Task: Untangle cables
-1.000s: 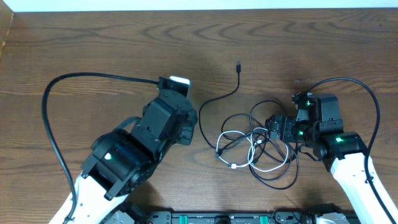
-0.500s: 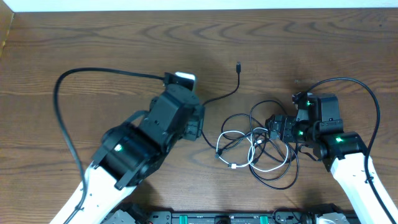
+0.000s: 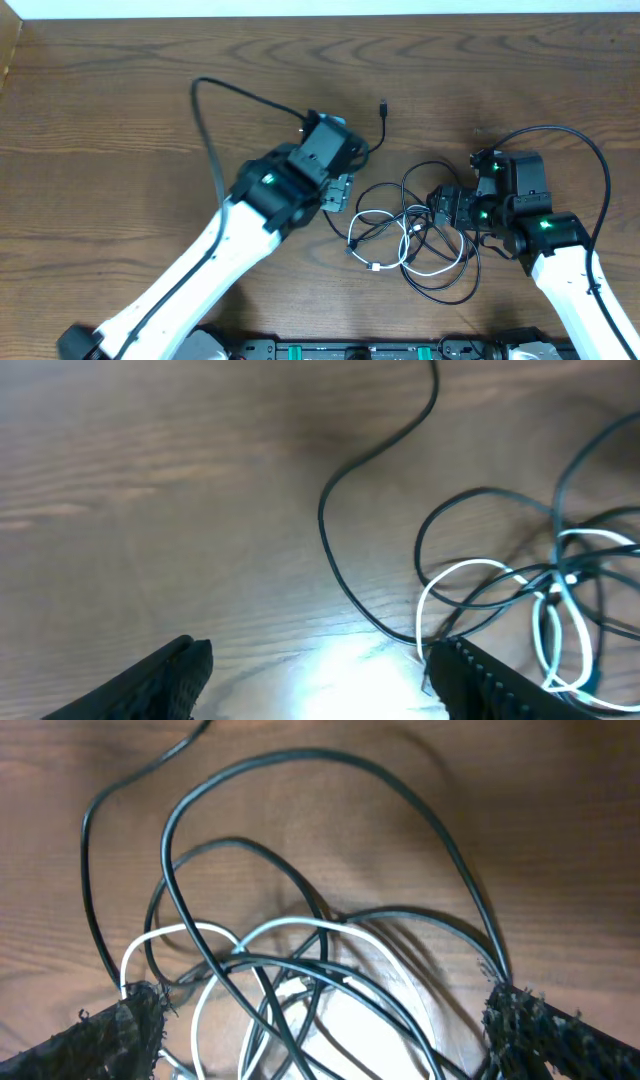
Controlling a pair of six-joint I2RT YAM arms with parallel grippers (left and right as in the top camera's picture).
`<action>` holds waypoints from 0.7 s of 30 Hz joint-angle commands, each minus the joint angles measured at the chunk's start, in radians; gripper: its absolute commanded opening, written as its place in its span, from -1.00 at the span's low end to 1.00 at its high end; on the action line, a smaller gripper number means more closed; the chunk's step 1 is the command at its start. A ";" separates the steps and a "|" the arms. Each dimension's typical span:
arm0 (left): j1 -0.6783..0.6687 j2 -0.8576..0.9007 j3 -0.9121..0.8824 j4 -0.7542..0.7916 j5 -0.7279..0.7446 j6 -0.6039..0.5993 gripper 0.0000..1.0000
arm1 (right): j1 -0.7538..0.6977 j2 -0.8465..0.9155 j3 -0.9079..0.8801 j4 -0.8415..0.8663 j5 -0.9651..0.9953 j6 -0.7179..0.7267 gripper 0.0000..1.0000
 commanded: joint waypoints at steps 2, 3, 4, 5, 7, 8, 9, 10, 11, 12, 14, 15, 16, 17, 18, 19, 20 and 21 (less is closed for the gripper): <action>0.002 0.071 0.010 -0.009 0.005 -0.003 0.58 | -0.003 -0.016 -0.003 -0.004 -0.074 0.006 0.99; 0.002 0.086 0.010 -0.011 0.019 -0.002 0.59 | -0.003 -0.022 -0.003 -0.003 -0.101 0.006 0.99; 0.002 0.098 0.010 -0.011 0.039 -0.002 0.59 | -0.003 -0.029 -0.003 -0.004 -0.129 0.006 0.99; 0.002 0.113 0.010 -0.011 0.077 -0.001 0.59 | -0.003 -0.040 -0.003 -0.005 -0.165 0.006 0.98; 0.001 0.138 0.007 -0.011 0.169 0.051 0.60 | -0.003 -0.070 -0.003 -0.014 -0.211 0.006 0.98; 0.001 0.145 0.005 -0.012 0.200 0.078 0.59 | -0.003 -0.085 -0.003 -0.019 -0.219 0.006 0.99; 0.001 0.150 0.000 -0.015 0.222 0.106 0.59 | -0.003 -0.110 -0.002 -0.030 -0.228 0.006 0.98; 0.001 0.151 -0.005 -0.022 0.227 0.118 0.61 | -0.003 -0.129 -0.002 -0.037 -0.232 0.005 0.98; 0.002 0.151 -0.007 -0.032 0.225 0.125 0.61 | -0.003 -0.148 -0.002 -0.047 -0.238 -0.011 0.99; 0.002 0.151 -0.007 -0.046 0.222 0.132 0.62 | -0.003 -0.170 -0.002 -0.063 -0.244 -0.039 0.99; 0.003 0.151 -0.007 -0.062 0.220 0.146 0.64 | -0.003 -0.203 -0.002 -0.106 -0.249 -0.087 0.97; 0.005 0.151 -0.007 -0.065 0.214 0.148 0.64 | -0.002 -0.217 -0.002 -0.133 -0.249 -0.112 0.97; 0.005 0.151 -0.007 -0.067 0.201 0.148 0.64 | 0.000 -0.224 -0.003 -0.154 -0.249 -0.134 0.96; 0.005 0.151 -0.007 -0.067 0.190 0.148 0.64 | 0.001 -0.227 -0.003 -0.181 -0.249 -0.154 0.93; 0.006 0.151 -0.007 -0.063 0.185 0.148 0.65 | 0.002 -0.227 -0.003 -0.200 -0.249 -0.169 0.90; 0.006 0.151 -0.007 -0.058 0.180 0.148 0.65 | 0.004 -0.226 -0.003 -0.220 -0.249 -0.184 0.88; 0.006 0.151 -0.007 -0.053 0.177 0.148 0.65 | 0.009 -0.219 -0.003 -0.237 -0.249 -0.199 0.86; 0.006 0.151 -0.007 -0.047 0.177 0.148 0.66 | 0.014 -0.213 -0.003 -0.248 -0.249 -0.214 0.86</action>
